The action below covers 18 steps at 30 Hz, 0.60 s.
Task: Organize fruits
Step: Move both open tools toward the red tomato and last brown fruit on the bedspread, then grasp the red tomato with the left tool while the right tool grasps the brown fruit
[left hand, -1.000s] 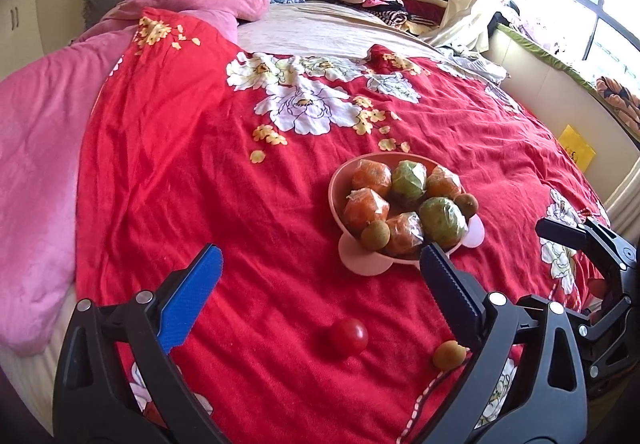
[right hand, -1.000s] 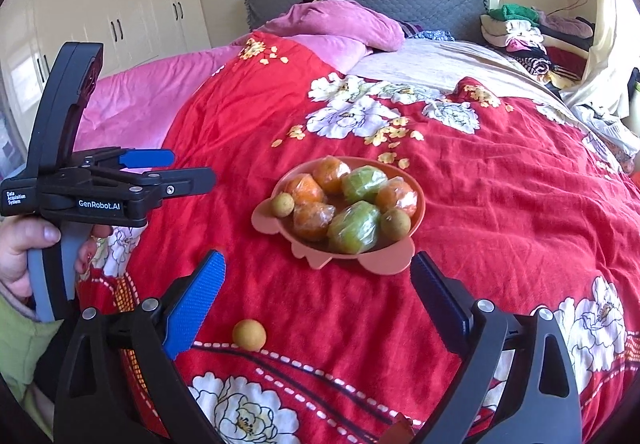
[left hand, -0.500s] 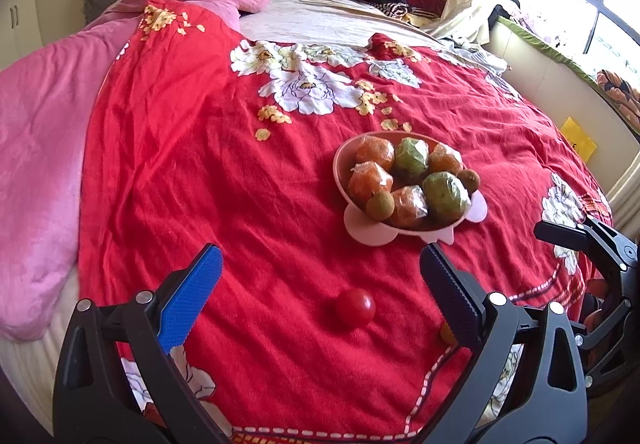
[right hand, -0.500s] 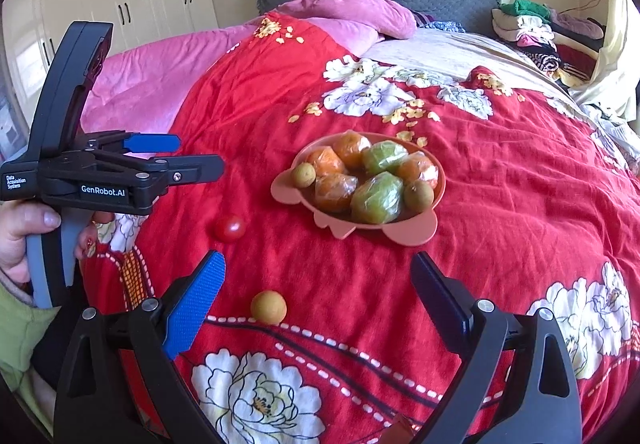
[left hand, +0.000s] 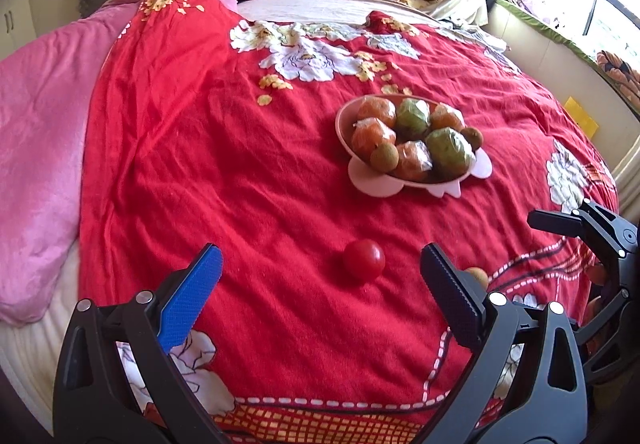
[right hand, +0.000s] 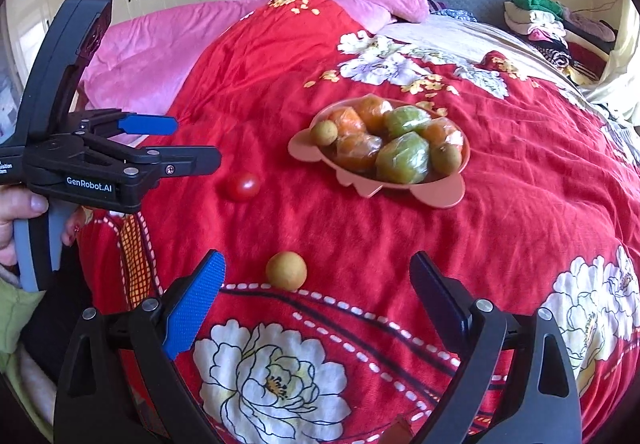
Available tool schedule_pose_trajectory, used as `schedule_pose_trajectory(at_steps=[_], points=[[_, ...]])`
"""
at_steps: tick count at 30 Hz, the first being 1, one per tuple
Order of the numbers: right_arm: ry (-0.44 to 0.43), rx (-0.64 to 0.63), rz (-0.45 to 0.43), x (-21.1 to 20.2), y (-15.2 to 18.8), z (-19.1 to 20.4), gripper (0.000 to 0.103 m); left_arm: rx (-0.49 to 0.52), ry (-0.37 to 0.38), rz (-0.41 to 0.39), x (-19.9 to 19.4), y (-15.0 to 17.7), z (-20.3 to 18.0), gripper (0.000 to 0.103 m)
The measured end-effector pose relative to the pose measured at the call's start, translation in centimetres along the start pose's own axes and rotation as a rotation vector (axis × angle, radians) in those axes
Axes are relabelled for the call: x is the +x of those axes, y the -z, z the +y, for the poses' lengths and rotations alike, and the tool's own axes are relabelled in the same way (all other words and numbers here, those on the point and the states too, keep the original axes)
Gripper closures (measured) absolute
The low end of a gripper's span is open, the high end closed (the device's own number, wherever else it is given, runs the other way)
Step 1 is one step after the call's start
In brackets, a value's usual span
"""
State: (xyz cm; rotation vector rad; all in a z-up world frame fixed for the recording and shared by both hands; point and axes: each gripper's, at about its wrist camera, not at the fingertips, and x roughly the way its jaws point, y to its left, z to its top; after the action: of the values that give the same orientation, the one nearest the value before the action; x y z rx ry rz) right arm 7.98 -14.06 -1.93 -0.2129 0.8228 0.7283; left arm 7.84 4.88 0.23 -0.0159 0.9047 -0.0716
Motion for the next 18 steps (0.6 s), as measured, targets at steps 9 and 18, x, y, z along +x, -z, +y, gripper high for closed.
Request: schedule_pose_trajectory(at_steps=[9, 18], points=[[-0.039, -0.021, 0.05, 1.7, 0.6, 1.0, 0.04, 0.016, 0.009, 0.024, 0.6, 0.9, -0.4, 0.01], [-0.064, 0.013, 0.068, 3.5, 1.3, 0.2, 0.067, 0.024, 0.039, 0.041, 1.6, 0.9, -0.9, 0.016]])
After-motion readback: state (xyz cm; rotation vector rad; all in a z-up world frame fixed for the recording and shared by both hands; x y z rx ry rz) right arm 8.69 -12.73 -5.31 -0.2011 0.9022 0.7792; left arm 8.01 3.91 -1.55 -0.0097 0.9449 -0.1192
